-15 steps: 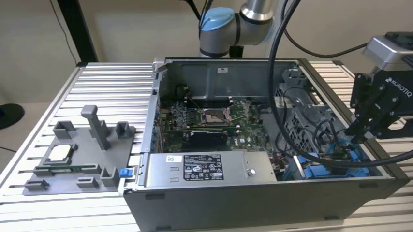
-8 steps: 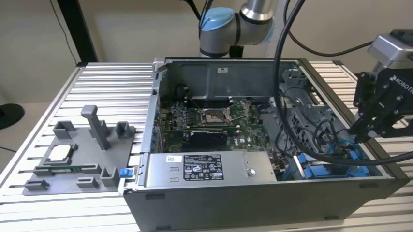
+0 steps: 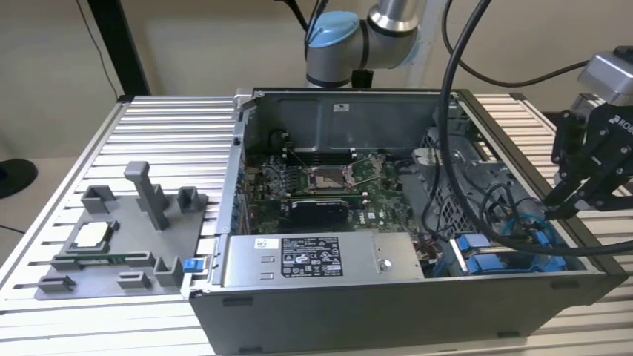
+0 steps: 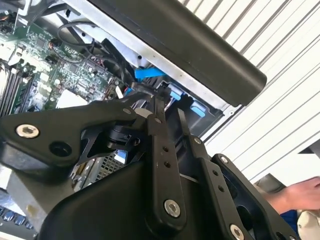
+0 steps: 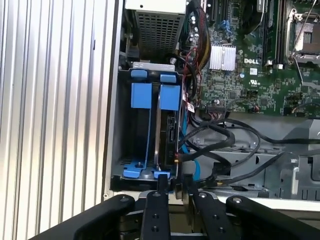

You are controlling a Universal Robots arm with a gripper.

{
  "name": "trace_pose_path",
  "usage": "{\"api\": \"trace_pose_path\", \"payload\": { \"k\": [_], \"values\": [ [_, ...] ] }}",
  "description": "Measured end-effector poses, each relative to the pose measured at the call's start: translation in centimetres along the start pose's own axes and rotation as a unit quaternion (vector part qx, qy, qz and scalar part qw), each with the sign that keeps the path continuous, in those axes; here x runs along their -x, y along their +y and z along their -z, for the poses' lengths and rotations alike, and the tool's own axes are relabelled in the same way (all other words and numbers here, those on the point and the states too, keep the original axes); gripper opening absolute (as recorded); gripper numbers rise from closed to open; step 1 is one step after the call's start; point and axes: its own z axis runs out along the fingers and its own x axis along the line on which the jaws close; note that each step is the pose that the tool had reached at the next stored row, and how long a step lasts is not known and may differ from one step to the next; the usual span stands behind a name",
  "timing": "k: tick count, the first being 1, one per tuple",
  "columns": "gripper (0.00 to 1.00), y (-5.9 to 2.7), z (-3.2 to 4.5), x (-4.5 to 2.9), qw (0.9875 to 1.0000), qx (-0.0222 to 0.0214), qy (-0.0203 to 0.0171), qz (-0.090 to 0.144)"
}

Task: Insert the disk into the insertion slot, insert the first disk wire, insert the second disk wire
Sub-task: 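Insert the second disk wire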

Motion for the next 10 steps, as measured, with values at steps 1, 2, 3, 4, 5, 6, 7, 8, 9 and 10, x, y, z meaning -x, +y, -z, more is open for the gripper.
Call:
{"api": "trace_pose_path", "payload": {
  "k": [1, 2, 3, 4, 5, 6, 7, 8, 9, 10],
  "values": [
    [1.00, -0.08, -0.02, 0.00, 1.0000, 0.0001, 0.0002, 0.003],
    [1.00, -0.16, -0.05, -0.01, 1.0000, 0.0003, 0.0006, 0.006],
    [1.00, -0.24, -0.09, -0.01, 1.0000, 0.0004, 0.0009, 0.009],
    [1.00, -0.30, -0.16, -0.02, 0.9999, 0.0005, 0.0011, 0.012],
    [1.00, -0.36, -0.22, -0.03, 0.9999, 0.0006, 0.0014, 0.015],
    [1.00, -0.41, -0.27, -0.03, 0.9998, 0.0008, 0.0017, 0.018],
    [1.00, -0.44, -0.32, -0.04, 0.9998, 0.0009, 0.0019, 0.021],
    [1.00, -0.44, -0.37, -0.03, 0.9997, 0.0009, 0.0020, 0.023],
    [1.00, -0.44, -0.41, -0.03, 0.9997, 0.0009, 0.0021, 0.024],
    [1.00, -0.45, -0.45, -0.02, 0.9997, 0.0009, 0.0021, 0.025]
  ]
}}
